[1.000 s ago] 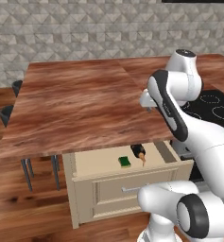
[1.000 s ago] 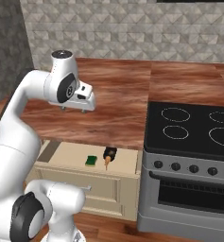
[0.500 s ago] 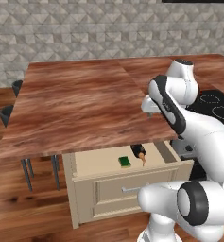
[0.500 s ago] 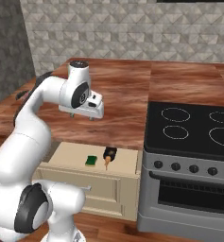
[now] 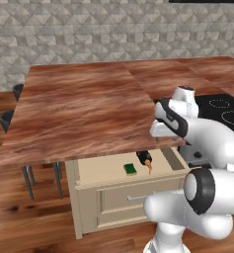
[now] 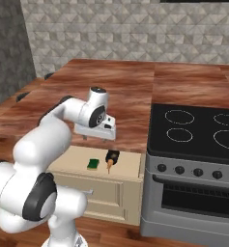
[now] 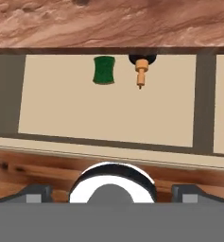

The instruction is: Restock the sink supplies by placing the sponge and soap dispenser on the counter and next to the sink. Make sure the soap dispenser is upright.

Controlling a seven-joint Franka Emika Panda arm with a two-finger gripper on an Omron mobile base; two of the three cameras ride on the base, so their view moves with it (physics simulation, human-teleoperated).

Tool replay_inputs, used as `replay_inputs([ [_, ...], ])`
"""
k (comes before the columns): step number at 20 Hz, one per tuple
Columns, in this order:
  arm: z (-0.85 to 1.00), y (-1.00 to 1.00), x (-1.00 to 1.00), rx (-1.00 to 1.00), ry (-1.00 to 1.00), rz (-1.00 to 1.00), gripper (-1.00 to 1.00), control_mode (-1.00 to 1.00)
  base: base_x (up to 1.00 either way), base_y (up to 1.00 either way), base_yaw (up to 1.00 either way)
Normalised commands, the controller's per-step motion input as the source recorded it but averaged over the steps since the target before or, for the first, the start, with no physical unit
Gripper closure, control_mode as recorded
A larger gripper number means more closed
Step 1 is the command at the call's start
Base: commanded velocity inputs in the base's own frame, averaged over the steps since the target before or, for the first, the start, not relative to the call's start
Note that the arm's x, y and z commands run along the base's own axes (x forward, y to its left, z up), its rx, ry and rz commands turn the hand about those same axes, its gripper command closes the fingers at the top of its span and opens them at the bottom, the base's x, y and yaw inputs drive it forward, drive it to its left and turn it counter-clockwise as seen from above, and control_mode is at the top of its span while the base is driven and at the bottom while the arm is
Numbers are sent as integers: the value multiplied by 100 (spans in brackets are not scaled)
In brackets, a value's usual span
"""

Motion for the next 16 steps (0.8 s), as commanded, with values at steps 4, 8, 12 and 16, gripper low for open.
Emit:
replay_inputs([
  [4, -56, 5, 13, -8, 2, 1, -100, -100, 0, 0, 0],
  [8, -44, 0, 11, 0, 0, 0, -100, -100, 0, 0, 0],
  [12, -65, 0, 0, 0, 6, 3, -100, -100, 0, 0, 0],
  [16, -63, 0, 0, 0, 11, 0, -100, -100, 0, 0, 0],
])
